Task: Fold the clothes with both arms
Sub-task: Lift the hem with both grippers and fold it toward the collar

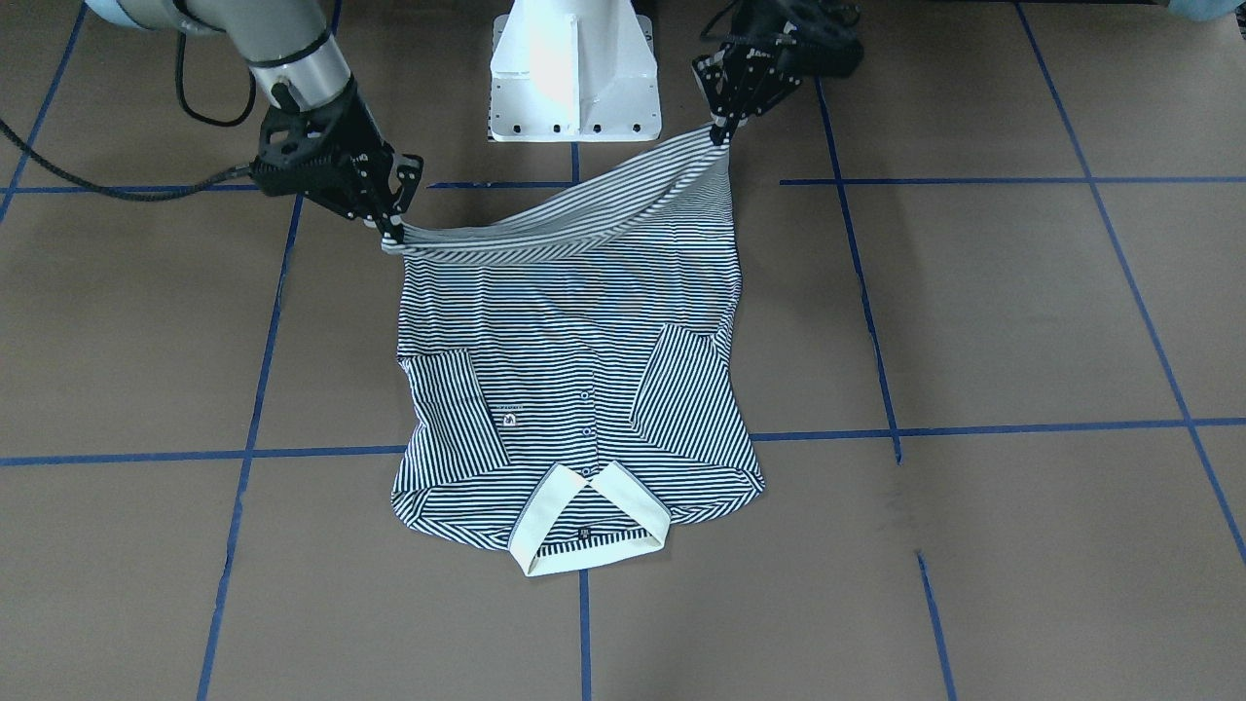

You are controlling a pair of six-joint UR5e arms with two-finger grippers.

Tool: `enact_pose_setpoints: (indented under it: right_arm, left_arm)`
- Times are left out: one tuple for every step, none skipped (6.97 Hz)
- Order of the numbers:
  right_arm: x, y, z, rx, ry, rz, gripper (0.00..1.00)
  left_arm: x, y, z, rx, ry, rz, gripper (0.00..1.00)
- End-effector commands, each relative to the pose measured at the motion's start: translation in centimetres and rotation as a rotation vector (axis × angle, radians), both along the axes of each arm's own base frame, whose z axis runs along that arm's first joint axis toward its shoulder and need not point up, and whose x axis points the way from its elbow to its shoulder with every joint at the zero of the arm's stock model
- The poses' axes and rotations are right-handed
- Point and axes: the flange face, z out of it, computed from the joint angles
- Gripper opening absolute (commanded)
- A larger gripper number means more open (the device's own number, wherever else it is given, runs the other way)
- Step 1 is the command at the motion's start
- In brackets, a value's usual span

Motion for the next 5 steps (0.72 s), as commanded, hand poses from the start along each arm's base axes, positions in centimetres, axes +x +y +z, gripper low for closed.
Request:
enact_pose_setpoints:
  right_arm:
    - [-1.3,-9.9,0.3,0.033,0.079,0.022,0.0]
    - [-2.7,-12.7,0.2,0.034,0.07,0.033,0.0]
    - [-5.1,-15.5,1.1,0.044,0.055,0.035,0.0]
    - [-6.6,-18.1,2.6,0.043,0.056,0.046,0.0]
    - [-7.1,-19.8,3.4,0.03,0.061,0.051,0.0]
  left_arm:
    - [1.6,-9.3,3.2,0.021,-0.058,-0.085,0.0]
    - [2.1,-12.2,5.6,0.024,-0.065,-0.115,0.0]
    - [3.1,-15.7,7.1,0.026,-0.063,-0.15,0.0]
    - [3.9,-18.7,8.2,0.032,-0.063,-0.174,0.0]
    - [4.4,-21.6,9.1,0.04,-0.051,-0.202,0.0]
